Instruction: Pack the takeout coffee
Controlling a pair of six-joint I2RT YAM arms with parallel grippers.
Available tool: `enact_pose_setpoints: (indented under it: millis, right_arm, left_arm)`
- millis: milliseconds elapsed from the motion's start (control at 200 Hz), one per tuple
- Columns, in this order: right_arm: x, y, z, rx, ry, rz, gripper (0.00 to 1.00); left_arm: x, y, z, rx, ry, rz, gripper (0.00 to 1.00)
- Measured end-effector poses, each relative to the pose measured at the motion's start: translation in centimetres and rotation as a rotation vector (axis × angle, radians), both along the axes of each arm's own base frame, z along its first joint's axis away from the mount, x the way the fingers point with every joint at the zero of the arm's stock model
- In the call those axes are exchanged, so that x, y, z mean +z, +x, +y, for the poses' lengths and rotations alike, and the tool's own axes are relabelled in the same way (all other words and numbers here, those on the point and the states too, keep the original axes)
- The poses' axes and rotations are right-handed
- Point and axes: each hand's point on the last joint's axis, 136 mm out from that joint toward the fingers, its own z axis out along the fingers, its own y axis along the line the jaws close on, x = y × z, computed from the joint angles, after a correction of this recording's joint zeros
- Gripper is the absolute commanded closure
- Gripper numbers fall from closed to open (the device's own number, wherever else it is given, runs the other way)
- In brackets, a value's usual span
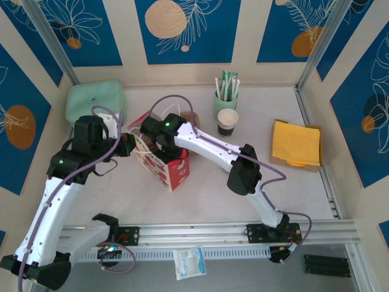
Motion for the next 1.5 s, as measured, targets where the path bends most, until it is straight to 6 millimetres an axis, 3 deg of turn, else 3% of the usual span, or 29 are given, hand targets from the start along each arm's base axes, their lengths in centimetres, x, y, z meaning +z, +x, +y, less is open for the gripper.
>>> enact_pose_setpoints:
  millis: [575,1500]
  right_arm:
    - [0.6,0.8,0.3,-0.004,0.028,-0.053,0.49]
    - [-0.5,0.6,0.0,-0.005,0.02,-0.05,0.48]
  left_arm:
    - [0.0,0.0,0.0,0.0,-0.001,-0.002,1.0]
    - [0.0,0.0,0.0,0.0,0.0,-0.001,1.0]
